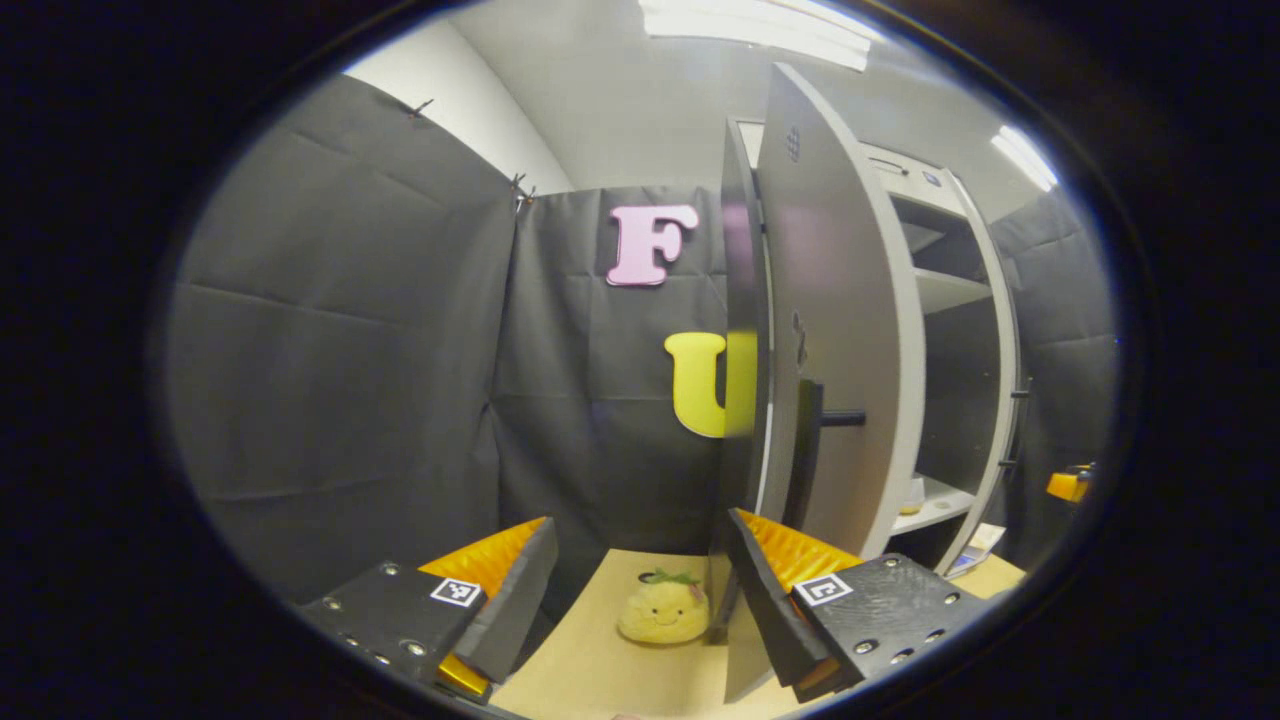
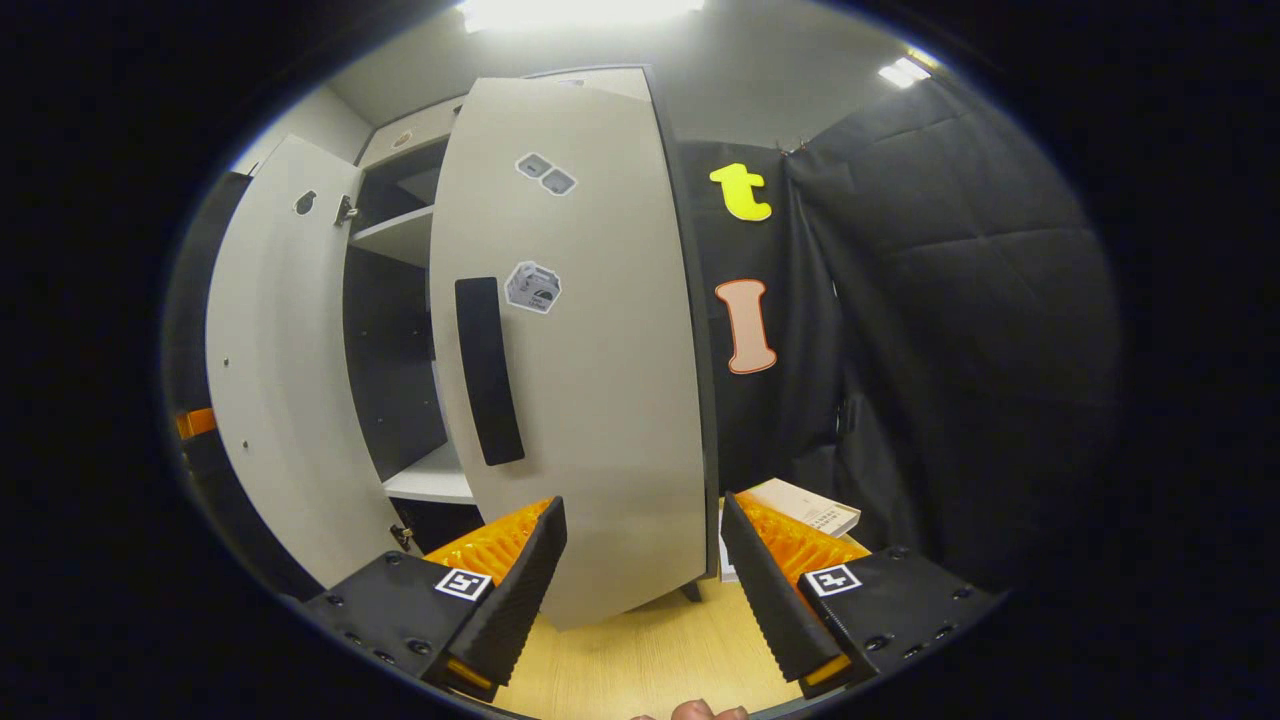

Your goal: Grab one shoe with the right hand and put it into the shoe cabinet, grab the other shoe with the left hand and put it into the shoe cabinet; then close the right door with the right hand and the left door with the left hand.

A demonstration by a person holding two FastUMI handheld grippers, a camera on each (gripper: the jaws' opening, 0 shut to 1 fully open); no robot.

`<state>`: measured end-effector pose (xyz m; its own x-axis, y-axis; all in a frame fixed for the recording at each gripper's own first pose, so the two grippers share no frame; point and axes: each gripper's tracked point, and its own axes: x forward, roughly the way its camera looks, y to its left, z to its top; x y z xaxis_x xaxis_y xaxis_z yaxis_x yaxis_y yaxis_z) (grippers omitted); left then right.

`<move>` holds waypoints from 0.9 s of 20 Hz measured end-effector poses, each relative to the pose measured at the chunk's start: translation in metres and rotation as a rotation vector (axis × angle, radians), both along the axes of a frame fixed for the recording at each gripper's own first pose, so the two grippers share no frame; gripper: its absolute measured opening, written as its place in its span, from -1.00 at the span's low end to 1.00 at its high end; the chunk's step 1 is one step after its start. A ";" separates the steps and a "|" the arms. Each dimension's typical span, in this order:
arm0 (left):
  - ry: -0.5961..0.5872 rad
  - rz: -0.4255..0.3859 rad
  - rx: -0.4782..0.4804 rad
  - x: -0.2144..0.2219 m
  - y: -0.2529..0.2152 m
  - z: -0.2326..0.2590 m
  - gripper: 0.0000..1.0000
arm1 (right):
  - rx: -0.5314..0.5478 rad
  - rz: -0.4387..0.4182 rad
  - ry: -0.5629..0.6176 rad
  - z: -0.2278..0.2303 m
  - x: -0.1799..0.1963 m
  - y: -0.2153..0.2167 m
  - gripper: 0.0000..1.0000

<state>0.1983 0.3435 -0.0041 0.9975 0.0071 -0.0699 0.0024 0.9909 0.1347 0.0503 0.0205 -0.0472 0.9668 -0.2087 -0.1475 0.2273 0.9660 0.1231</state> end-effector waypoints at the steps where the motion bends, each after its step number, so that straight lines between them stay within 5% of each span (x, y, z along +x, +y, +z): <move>1: 0.005 -0.015 0.006 0.009 -0.002 -0.001 0.92 | 0.002 -0.001 -0.006 0.001 -0.003 0.001 0.96; 7: 0.010 -0.080 0.003 0.049 -0.016 0.002 0.93 | -0.036 -0.056 0.002 -0.004 -0.029 -0.011 0.96; 18: 0.012 -0.101 -0.007 0.048 -0.036 -0.004 0.83 | -0.073 -0.065 0.040 -0.002 -0.032 -0.010 0.96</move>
